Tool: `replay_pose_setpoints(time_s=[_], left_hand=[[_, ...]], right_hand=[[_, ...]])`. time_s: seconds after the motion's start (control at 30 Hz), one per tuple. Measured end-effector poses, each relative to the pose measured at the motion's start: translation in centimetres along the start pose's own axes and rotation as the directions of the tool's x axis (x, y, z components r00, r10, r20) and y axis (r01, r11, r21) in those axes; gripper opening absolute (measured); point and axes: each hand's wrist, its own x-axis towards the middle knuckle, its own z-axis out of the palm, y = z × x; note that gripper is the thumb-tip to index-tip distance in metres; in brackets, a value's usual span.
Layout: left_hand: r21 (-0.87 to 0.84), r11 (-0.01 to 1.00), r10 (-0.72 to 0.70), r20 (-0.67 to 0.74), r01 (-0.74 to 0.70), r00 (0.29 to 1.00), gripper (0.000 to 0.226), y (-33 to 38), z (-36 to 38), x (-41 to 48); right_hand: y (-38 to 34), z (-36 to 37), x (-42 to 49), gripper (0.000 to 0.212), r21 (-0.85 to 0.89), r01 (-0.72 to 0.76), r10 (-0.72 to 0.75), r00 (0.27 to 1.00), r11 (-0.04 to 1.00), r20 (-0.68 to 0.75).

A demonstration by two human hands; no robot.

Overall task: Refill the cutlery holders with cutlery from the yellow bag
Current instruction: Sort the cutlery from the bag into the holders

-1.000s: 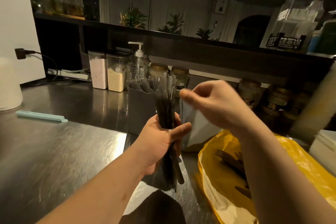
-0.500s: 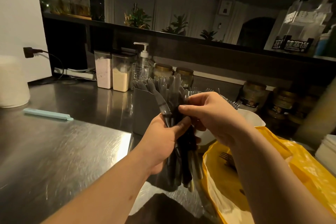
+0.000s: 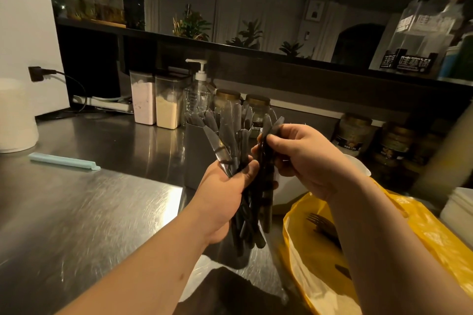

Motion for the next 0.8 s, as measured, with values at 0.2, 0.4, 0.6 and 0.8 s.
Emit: replay_pose_setpoints(time_s=[0.2,0.4,0.6,0.8], left_hand=[[-0.019,1.000,0.005,-0.004,-0.005,1.000,0.017,0.0,-0.1,0.0],[-0.048,0.999,0.015,-0.130,-0.021,0.991,0.019,0.2,-0.9,0.6],[-0.183,0.983,-0.048,-0.360,-0.020,0.932,0.020,0.2,-2.2,1.8],[-0.183,0.983,-0.061,-0.324,0.000,0.944,0.020,0.5,-2.3,1.9]], right_hand=[[0.4,1.5,0.1,0.012,-0.156,0.085,-0.096,0.993,0.984,-0.065],[-1.5,0.2,-0.1,0.012,0.008,0.221,-0.212,0.944,0.975,-0.254],[-4.0,-0.9,3.3,0.012,0.014,0.508,-0.373,0.652,0.861,-0.660],[-5.2,1.4,8.8,0.007,-0.009,0.483,-0.397,0.710,0.876,-0.582]])
